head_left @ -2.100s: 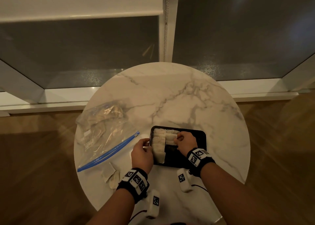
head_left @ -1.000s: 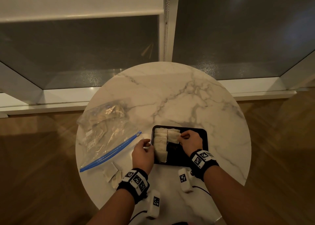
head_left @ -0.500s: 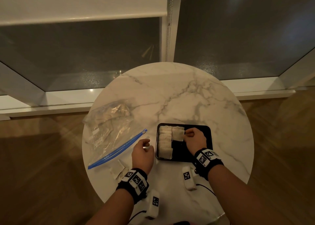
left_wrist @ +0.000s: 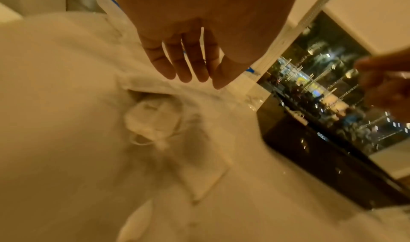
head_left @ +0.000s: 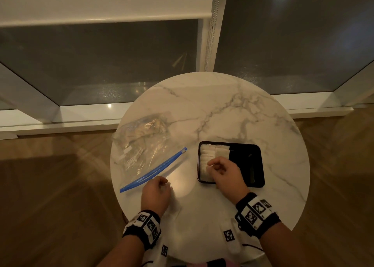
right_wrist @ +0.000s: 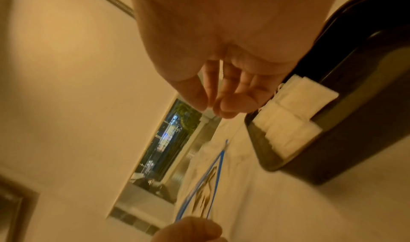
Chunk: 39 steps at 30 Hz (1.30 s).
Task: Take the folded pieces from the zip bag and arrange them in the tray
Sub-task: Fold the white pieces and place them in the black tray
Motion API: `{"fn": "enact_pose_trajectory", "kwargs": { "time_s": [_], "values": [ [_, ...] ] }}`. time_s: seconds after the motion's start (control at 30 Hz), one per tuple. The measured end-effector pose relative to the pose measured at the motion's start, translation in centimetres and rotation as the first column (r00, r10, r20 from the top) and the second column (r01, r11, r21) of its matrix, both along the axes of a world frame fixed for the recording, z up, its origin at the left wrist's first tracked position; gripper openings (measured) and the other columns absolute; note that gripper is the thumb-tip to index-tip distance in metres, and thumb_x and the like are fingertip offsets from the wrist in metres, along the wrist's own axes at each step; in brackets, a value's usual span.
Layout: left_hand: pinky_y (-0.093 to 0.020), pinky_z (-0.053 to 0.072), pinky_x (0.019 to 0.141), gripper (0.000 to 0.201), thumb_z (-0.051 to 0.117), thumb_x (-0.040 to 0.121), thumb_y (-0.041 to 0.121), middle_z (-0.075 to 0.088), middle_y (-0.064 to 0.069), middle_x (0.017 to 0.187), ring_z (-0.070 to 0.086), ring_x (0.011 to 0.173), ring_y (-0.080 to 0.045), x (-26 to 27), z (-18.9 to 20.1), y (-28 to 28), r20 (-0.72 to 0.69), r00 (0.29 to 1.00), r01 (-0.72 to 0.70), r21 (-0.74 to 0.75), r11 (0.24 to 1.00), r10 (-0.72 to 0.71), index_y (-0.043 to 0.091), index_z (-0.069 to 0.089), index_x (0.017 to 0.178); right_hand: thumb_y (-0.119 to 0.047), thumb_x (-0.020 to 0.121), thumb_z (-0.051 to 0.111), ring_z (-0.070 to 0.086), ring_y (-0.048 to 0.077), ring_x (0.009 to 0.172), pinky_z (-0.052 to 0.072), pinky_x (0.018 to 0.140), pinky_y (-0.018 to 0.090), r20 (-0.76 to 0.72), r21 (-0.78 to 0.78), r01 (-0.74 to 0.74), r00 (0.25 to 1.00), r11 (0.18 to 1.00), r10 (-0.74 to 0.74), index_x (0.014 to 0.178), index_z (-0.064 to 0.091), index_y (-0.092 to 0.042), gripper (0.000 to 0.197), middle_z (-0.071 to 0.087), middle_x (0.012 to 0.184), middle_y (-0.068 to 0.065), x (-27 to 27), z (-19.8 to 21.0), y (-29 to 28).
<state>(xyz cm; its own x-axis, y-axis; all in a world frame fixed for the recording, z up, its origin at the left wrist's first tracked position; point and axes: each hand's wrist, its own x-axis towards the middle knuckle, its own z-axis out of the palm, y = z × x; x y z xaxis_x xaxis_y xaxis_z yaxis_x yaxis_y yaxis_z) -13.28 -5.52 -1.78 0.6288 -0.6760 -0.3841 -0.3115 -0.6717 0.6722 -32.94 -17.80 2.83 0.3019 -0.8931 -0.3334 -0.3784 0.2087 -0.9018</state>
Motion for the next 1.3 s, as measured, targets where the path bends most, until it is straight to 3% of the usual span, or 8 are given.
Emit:
{"fn": "enact_pose_trajectory", "kwargs": {
  "time_s": [0.1, 0.23, 0.33, 0.57, 0.8, 0.97, 1.2, 1.3],
  "values": [
    [-0.032, 0.049, 0.098, 0.022, 0.063, 0.094, 0.022, 0.059, 0.009, 0.113, 0.057, 0.109, -0.015, 1.3, -0.5, 1.9, 0.129, 0.970, 0.195, 0.103, 0.975, -0.208, 0.025, 0.065, 0.116, -0.021, 0.086, 0.071, 0.058, 0.009, 0.067, 0.046, 0.055, 0.018, -0.035, 0.092, -0.285, 0.957, 0.954, 0.289, 0.092, 0.069, -0.024, 0.007, 0.064, 0.077, -0.004, 2.2, -0.4, 2.6],
    [-0.032, 0.044, 0.105, 0.036, 0.056, 0.097, 0.032, 0.053, 0.004, 0.135, 0.050, 0.123, -0.016, 2.0, -1.5, 3.7, 0.195, 0.879, 0.393, 0.216, 0.894, -0.434, 0.028, 0.057, 0.133, -0.030, 0.084, 0.072, 0.061, 0.009, 0.079, 0.053, 0.072, 0.023, -0.293, 0.215, -0.529, 0.767, 0.821, 0.571, 0.106, 0.067, -0.023, 0.023, 0.067, 0.093, -0.002, 4.6, -2.5, 5.0],
    [-0.035, 0.047, 0.102, 0.039, 0.057, 0.095, 0.035, 0.051, 0.001, 0.136, 0.049, 0.122, -0.020, 2.2, -1.9, 4.3, 0.235, 0.823, 0.468, 0.239, 0.851, -0.518, 0.027, 0.055, 0.134, -0.036, 0.081, 0.074, 0.054, 0.012, 0.089, 0.048, 0.084, 0.026, -0.470, 0.213, -0.549, 0.668, 0.808, 0.578, 0.116, 0.061, -0.024, 0.039, 0.058, 0.104, -0.001, 5.5, -4.9, 6.3],
    [-0.040, 0.050, 0.098, 0.037, 0.059, 0.095, 0.035, 0.053, -0.005, 0.134, 0.050, 0.121, -0.026, 3.8, -3.0, 4.8, 0.259, 0.861, 0.391, 0.216, 0.895, -0.439, 0.022, 0.053, 0.129, -0.048, 0.075, 0.075, 0.053, 0.019, 0.111, 0.047, 0.095, 0.033, -0.592, 0.207, -0.488, 0.627, 0.848, 0.505, 0.119, 0.052, -0.030, 0.053, 0.049, 0.120, -0.003, 6.7, -7.8, 8.7],
    [-0.038, 0.050, 0.099, 0.038, 0.058, 0.095, 0.016, 0.061, -0.009, 0.122, 0.055, 0.116, -0.027, 4.6, -3.2, 4.1, 0.159, 0.925, 0.324, 0.143, 0.935, -0.345, 0.015, 0.052, 0.132, -0.041, 0.082, 0.071, 0.054, 0.019, 0.098, 0.047, 0.086, 0.029, -0.615, 0.185, -0.429, 0.651, 0.884, 0.445, 0.086, 0.051, -0.029, 0.023, 0.051, 0.107, -0.001, 7.4, -7.6, 9.0],
    [-0.031, 0.049, 0.093, 0.018, 0.057, 0.096, 0.020, 0.066, -0.008, 0.111, 0.061, 0.105, -0.024, 5.3, -2.7, 4.7, 0.159, 0.925, 0.327, 0.129, 0.936, -0.345, 0.012, 0.062, 0.112, -0.027, 0.080, 0.074, 0.057, 0.015, 0.080, 0.047, 0.074, 0.026, -0.585, 0.193, -0.316, 0.723, 0.929, 0.367, 0.064, 0.055, -0.028, 0.025, 0.054, 0.079, -0.008, 7.5, -7.2, 9.2],
    [-0.029, 0.046, 0.100, 0.019, 0.058, 0.095, 0.021, 0.057, -0.005, 0.120, 0.055, 0.113, -0.022, 5.4, -3.3, 6.3, 0.152, 0.896, 0.398, 0.137, 0.907, -0.416, 0.011, 0.066, 0.109, -0.035, 0.062, 0.081, 0.069, 0.021, 0.072, 0.060, 0.076, 0.043, -0.483, 0.254, -0.041, 0.860, 0.966, 0.163, 0.073, 0.067, -0.020, 0.023, 0.072, 0.074, 0.001, 6.5, -8.3, 9.0],
    [-0.028, 0.047, 0.099, 0.018, 0.052, 0.096, 0.015, 0.058, -0.006, 0.119, 0.055, 0.111, -0.022, 5.3, -3.2, 6.7, 0.166, 0.886, 0.414, 0.135, 0.900, -0.432, 0.010, 0.067, 0.107, -0.035, 0.068, 0.084, 0.059, 0.014, 0.076, 0.049, 0.068, 0.028, -0.501, 0.225, -0.139, 0.833, 0.964, 0.237, 0.096, 0.061, -0.025, 0.037, 0.062, 0.085, -0.003, 7.2, -8.1, 9.5]
  ]
}}
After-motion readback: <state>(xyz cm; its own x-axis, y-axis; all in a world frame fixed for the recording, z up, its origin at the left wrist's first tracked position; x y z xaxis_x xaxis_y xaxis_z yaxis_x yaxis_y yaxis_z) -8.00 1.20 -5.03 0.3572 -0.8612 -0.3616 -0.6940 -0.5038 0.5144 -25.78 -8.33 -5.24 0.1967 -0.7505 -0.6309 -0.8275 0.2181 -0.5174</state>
